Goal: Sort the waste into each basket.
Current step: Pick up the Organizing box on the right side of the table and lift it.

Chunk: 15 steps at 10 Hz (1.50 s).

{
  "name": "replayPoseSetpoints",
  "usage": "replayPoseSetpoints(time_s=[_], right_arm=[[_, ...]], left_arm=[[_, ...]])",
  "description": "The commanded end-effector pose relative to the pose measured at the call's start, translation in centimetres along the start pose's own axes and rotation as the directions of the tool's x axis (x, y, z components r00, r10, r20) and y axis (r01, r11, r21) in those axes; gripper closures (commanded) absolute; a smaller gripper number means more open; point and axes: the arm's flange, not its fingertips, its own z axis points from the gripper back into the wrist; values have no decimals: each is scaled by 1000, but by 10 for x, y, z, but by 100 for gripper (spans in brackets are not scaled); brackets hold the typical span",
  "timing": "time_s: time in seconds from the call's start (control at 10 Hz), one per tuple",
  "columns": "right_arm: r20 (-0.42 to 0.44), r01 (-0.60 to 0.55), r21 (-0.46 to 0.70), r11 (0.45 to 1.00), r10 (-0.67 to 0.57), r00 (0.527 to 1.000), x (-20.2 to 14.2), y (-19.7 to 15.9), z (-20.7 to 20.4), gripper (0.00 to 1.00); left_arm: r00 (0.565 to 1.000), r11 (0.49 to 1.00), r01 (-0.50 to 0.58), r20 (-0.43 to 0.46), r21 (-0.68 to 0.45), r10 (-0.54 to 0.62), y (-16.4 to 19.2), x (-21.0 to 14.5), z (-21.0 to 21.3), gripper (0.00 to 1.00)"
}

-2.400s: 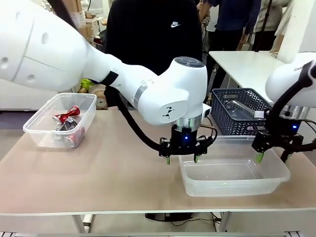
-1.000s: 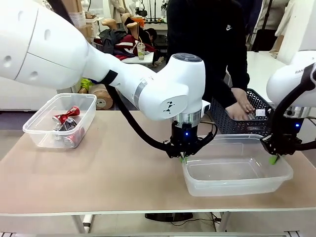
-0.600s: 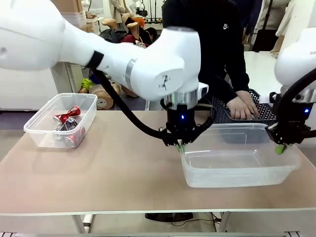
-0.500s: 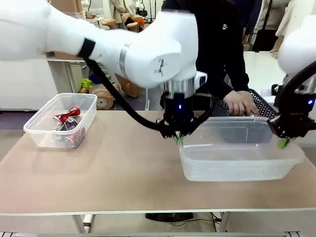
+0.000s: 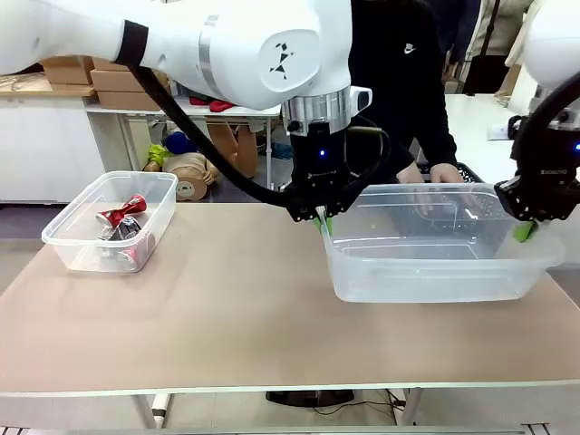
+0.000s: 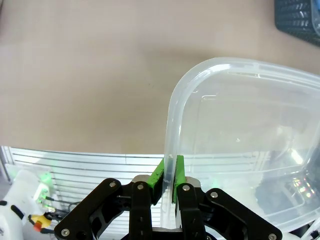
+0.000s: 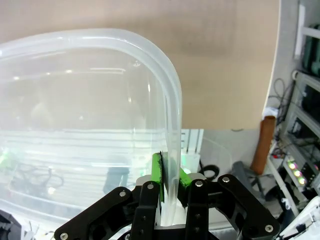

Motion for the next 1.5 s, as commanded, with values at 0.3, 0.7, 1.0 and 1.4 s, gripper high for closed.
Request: replayPoseSetpoints(time_s=[0.3, 0.7, 1.0, 1.4], right_arm=[[30, 14, 7, 1000, -14, 999, 3, 34, 1, 95], [-1, -85, -31, 996, 85, 996, 67, 159, 21, 95], [10, -151, 45, 987, 151, 988, 111, 213, 42, 95], [-143, -163, 44, 986, 167, 975, 100, 217, 22, 95]], left_arm=[[999, 1000, 9, 46, 28, -10, 9, 0, 19, 94], [965, 986, -160, 218, 51, 145, 146, -6, 86, 94], [958, 978, -209, 198, -19, 209, 232, -10, 62, 94], [854, 903, -423, 301, -78, 426, 260, 1, 29, 94]])
